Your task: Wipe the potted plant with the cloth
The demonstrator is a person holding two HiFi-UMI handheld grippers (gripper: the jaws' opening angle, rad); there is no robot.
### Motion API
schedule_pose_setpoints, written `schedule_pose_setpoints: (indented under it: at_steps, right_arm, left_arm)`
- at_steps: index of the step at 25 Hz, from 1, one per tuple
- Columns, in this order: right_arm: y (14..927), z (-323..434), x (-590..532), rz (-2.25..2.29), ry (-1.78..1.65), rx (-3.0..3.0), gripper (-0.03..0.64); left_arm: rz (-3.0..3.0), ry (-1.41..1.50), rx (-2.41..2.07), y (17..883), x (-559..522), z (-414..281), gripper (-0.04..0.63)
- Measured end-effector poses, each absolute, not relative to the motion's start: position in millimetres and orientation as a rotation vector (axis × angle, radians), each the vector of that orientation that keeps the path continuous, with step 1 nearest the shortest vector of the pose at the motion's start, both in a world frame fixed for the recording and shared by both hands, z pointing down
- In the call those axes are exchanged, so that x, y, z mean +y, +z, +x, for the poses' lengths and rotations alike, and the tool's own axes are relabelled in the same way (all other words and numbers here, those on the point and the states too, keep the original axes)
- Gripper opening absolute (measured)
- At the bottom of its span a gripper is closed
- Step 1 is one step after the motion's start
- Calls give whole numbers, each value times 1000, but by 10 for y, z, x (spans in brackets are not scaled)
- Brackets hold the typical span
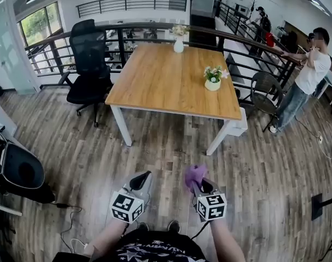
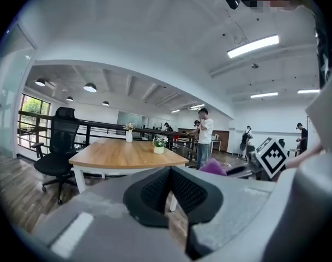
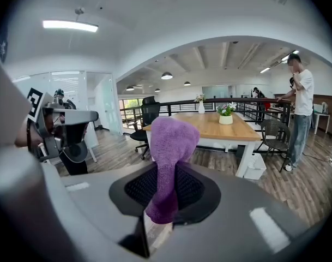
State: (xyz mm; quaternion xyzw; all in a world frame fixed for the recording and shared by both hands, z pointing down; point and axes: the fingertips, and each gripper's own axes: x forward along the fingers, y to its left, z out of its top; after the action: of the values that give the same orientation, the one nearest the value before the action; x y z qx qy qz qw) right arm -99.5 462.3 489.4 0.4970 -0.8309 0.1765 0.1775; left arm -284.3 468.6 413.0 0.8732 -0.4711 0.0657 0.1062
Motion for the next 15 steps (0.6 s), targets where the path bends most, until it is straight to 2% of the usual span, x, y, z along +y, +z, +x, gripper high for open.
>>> schedule_pose_setpoints:
  at_steps: [15]
  right_arm:
    - [5018,-249,4451,1456,494,-2348,78]
  left_arm:
    - [2543,165,-1421,4197,4357,-2332,2]
